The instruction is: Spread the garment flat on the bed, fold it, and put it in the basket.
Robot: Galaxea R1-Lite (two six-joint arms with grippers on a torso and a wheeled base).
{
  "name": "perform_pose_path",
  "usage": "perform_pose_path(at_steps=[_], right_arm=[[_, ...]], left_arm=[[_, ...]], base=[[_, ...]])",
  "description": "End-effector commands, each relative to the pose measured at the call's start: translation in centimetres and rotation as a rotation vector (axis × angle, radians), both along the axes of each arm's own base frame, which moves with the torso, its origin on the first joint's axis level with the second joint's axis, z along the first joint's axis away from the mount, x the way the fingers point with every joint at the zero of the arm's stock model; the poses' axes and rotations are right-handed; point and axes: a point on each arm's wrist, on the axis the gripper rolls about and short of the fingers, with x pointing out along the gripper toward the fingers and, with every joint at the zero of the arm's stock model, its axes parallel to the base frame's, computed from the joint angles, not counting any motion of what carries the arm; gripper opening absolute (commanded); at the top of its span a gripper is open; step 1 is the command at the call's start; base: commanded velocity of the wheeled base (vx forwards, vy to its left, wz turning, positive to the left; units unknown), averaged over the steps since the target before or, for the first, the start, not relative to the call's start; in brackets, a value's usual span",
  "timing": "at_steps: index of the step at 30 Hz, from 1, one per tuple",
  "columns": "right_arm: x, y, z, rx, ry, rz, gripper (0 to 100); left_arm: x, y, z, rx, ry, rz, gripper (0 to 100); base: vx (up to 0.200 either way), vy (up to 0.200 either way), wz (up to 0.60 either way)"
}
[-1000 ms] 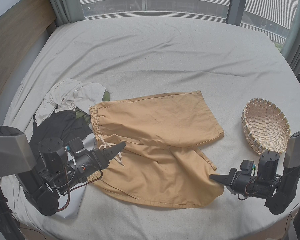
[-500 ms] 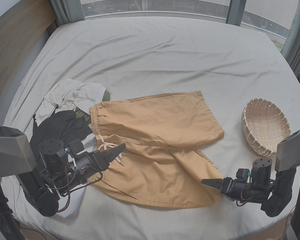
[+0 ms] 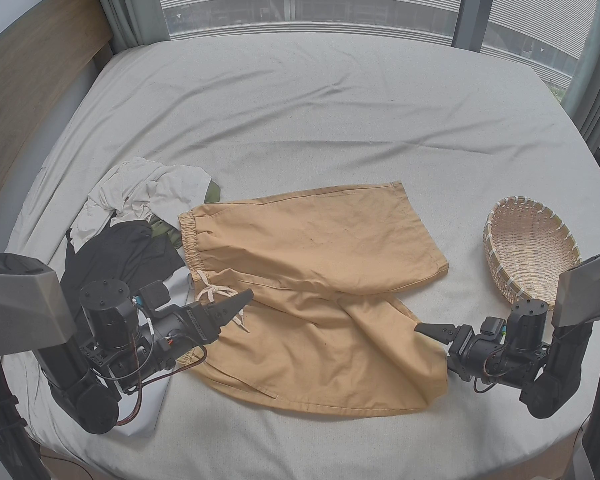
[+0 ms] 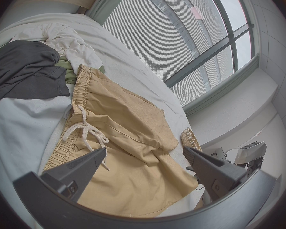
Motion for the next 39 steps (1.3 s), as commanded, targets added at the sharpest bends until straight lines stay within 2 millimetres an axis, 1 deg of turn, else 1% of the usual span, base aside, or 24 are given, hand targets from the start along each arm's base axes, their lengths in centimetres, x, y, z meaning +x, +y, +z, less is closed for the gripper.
perform_pose_path(at_steps=[1,5,7,14,17,18,28,34,39], right_arm=[[0.9,0.2,-0.5,0.008,-0.004,-0.006,100],[1.6,0.2,-1.4,0.003,0.009,-0.011,100],[2.0,-0.1,-1.9,0.002,0.015,-0.026,100],[2.4,-0.2,-1.8,0.007,0.000,-0.036,100],[2.7,-0.3,-1.6,-0.006,-0.018,-0.077,100],[2.8,-0.3,-1.5,-0.009,-0.021,-0.082,0],[3.2,-0.4,-1.0,0.005,-0.044,-0.093,0],[3.6,-1.6,1.3,0.021,-0.126,-0.133,0],[3.9,-2.5,2.7,0.029,-0.178,-0.161,0]], left_arm=[[0.0,0.0,-0.1,0.014,-0.006,-0.003,100],[0.0,0.0,-0.1,0.026,-0.015,-0.006,100],[0.1,0.0,0.0,0.025,-0.018,-0.004,100],[0.1,0.0,0.0,0.024,-0.019,-0.004,100],[0.1,-0.1,0.0,0.024,-0.021,-0.004,100],[0.1,-0.1,0.0,0.024,-0.021,-0.004,100],[0.1,0.0,0.0,0.025,-0.018,-0.004,100],[0.1,0.0,0.0,0.024,-0.017,-0.004,100],[0.0,0.0,-0.1,0.026,-0.017,-0.004,100]], base=[[0.000,0.000,0.00],[0.000,0.000,0.00],[0.000,0.000,0.00],[0.000,0.000,0.00],[0.000,0.000,0.00],[0.000,0.000,0.00],[0.000,0.000,0.00],[0.000,0.000,0.00],[0.000,0.000,0.00]])
